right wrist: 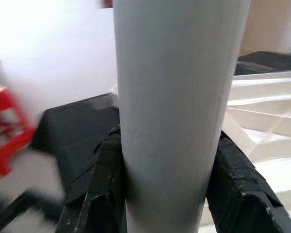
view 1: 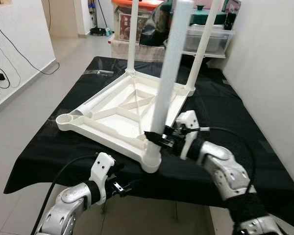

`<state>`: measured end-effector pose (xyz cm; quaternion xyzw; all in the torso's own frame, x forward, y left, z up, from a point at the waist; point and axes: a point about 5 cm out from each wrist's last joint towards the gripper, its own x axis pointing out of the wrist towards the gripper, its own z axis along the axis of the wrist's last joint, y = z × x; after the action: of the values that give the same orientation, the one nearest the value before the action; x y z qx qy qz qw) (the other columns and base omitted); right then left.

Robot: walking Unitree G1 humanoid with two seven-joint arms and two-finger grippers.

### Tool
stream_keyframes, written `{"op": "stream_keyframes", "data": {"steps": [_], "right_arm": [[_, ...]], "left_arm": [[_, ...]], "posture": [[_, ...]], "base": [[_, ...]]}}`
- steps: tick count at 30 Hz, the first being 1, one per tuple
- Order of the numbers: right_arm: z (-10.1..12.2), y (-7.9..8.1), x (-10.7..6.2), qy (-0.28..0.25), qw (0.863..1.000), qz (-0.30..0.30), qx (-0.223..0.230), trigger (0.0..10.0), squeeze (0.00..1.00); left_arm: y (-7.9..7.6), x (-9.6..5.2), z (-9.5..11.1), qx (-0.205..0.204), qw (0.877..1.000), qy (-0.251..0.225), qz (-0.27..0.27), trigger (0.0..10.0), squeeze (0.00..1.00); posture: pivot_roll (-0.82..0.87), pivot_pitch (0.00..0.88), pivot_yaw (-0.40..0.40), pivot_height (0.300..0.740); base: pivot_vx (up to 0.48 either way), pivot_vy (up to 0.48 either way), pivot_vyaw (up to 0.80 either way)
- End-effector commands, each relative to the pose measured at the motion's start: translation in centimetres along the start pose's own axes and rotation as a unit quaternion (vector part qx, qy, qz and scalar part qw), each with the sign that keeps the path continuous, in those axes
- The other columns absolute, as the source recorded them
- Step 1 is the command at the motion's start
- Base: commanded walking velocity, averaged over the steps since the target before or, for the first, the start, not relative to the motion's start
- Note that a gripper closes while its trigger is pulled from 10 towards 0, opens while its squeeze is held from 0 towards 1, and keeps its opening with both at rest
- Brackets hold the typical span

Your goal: Building children table

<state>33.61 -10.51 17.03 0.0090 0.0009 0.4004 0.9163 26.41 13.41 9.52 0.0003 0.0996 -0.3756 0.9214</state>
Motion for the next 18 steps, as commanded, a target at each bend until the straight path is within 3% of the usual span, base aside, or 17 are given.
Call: {"op": "stream_keyframes", "data": {"steps": [1, 2, 3, 5, 7, 8, 10, 13, 14, 15, 16, 17, 18], "right_arm": [[-2.8, -2.2, -0.7, 0.071, 0.984, -0.162, 0.017, 0.0, 0.00], [-3.2, -2.6, -0.8, 0.079, 0.975, -0.204, 0.024, 0.0, 0.00], [-3.2, -2.6, -0.8, 0.079, 0.975, -0.204, 0.024, 0.0, 0.00], [-3.9, -4.0, -1.9, 0.089, 0.944, -0.313, 0.061, 0.0, 0.00], [-4.8, -5.4, -4.6, 0.087, 0.879, -0.458, 0.104, 0.0, 0.00], [-4.8, -5.4, -4.6, 0.087, 0.879, -0.458, 0.104, 0.0, 0.00], [-5.2, -5.3, -6.6, 0.083, 0.838, -0.529, 0.104, 0.0, 0.00], [-5.2, -4.0, -6.8, 0.084, 0.837, -0.531, 0.099, 0.0, 0.00], [-5.1, -3.4, -6.5, 0.083, 0.842, -0.523, 0.101, 0.9, 0.00], [-5.1, -3.4, -6.5, 0.083, 0.842, -0.523, 0.101, 0.9, 0.00], [-4.9, -2.8, -6.0, 0.079, 0.854, -0.504, 0.101, 6.2, 0.00], [-4.3, -2.2, -5.0, 0.062, 0.876, -0.470, 0.091, 10.0, 0.00], [-3.5, -1.7, -4.1, 0.034, 0.896, -0.433, 0.093, 10.0, 0.19]], "left_arm": [[-0.1, 0.0, -0.3, 0.002, 1.000, 0.006, 0.000, 10.0, 0.00], [-0.2, 0.0, -0.3, 0.002, 1.000, 0.006, 0.000, 10.0, 0.00], [-0.2, 0.0, -0.3, 0.002, 1.000, 0.006, 0.000, 10.0, 0.00], [-0.3, 0.1, -0.3, 0.001, 1.000, 0.006, -0.002, 10.0, 0.00], [-0.4, 0.1, -0.2, 0.001, 1.000, 0.005, -0.004, 10.0, 0.00], [-0.4, 0.1, -0.2, 0.001, 1.000, 0.005, -0.004, 10.0, 0.00], [-0.4, 0.1, -0.3, 0.001, 1.000, 0.007, -0.004, 10.0, 0.00], [-0.3, 0.2, -0.3, 0.002, 1.000, 0.010, -0.005, 10.0, 0.00], [-0.3, 0.2, -0.3, 0.002, 1.000, 0.010, -0.007, 10.0, 0.00], [-0.3, 0.2, -0.3, 0.002, 1.000, 0.010, -0.007, 10.0, 0.00], [-0.2, 0.2, -0.3, 0.002, 1.000, 0.010, -0.009, 10.0, 0.00], [-0.2, 0.3, -0.3, 0.004, 1.000, 0.011, -0.010, 10.0, 0.00], [-0.1, 0.4, -0.3, 0.005, 1.000, 0.012, -0.011, 10.0, 0.00]], "posture": [[0.08, 0.000, -0.114, 0.740], [0.08, 0.000, -0.114, 0.740], [0.08, 0.000, -0.114, 0.740], [0.08, 0.000, -0.111, 0.740], [0.08, 0.000, -0.111, 0.740], [0.08, 0.000, -0.111, 0.740], [0.07, 0.000, -0.105, 0.740], [0.06, 0.000, -0.092, 0.740], [0.06, 0.000, -0.087, 0.740], [0.06, 0.000, -0.087, 0.740], [0.06, 0.000, -0.086, 0.740], [0.05, 0.000, -0.079, 0.740], [0.05, 0.000, -0.080, 0.740]], "base": [[0.000, 0.000, 0.00], [0.000, 0.000, 0.00], [0.000, 0.000, 0.00], [0.000, 0.000, 0.00], [0.000, 0.000, 0.00], [0.000, 0.000, 0.00], [0.000, 0.000, 0.00], [0.000, 0.000, 0.00], [0.000, 0.000, 0.00], [0.000, 0.000, 0.00], [0.000, 0.000, 0.00], [0.000, 0.000, 0.00], [0.000, 0.000, 0.00]]}}
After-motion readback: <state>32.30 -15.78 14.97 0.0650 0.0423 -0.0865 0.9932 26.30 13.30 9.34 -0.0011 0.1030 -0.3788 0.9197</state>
